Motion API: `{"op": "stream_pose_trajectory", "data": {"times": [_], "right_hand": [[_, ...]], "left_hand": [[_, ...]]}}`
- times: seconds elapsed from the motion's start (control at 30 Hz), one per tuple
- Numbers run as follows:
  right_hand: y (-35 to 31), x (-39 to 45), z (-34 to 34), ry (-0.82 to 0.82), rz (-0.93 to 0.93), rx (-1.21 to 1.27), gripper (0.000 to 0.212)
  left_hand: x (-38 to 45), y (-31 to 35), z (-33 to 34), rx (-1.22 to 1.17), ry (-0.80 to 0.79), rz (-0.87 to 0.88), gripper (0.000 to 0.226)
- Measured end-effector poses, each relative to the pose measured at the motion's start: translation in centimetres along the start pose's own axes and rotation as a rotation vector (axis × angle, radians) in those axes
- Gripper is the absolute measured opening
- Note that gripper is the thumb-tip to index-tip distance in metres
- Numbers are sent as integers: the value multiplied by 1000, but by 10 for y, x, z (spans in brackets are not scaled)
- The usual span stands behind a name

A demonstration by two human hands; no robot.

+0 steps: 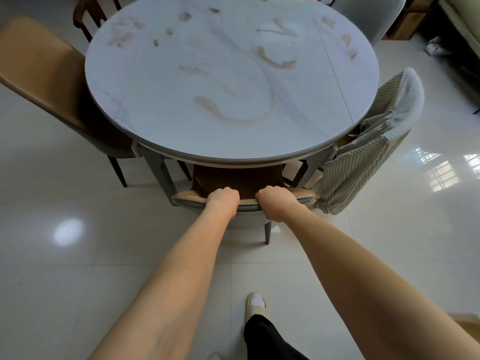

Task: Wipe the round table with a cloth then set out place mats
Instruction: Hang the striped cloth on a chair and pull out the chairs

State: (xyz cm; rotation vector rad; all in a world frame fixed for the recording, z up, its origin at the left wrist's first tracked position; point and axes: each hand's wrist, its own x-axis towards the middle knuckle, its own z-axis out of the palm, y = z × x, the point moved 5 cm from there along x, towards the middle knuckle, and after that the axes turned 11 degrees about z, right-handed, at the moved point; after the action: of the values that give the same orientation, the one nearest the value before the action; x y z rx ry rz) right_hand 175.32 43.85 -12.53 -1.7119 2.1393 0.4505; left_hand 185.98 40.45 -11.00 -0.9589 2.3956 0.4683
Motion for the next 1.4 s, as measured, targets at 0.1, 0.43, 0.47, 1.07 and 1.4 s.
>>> {"op": "stream_pose_trajectory", "data": {"times": [0.1, 0.43, 0.47, 1.07, 1.4], "right_hand": [[0, 1, -2, 11, -4, 20, 28], [-9, -8, 4, -3, -34, 10, 30], [-9, -7, 5, -10, -34, 8, 30], [-10, 7, -12, 7, -7, -3, 25], [-11, 6, -16, 19, -9, -1, 23]], "left_hand": [[0, -1, -3, -5, -12, 2, 29], [-8, -5, 7, 0, -27, 14, 31], [-8, -5, 8, 2, -25, 15, 31], [3, -18, 0, 61, 75, -41, 27], [5, -20, -1, 84, 101, -57, 26]]}}
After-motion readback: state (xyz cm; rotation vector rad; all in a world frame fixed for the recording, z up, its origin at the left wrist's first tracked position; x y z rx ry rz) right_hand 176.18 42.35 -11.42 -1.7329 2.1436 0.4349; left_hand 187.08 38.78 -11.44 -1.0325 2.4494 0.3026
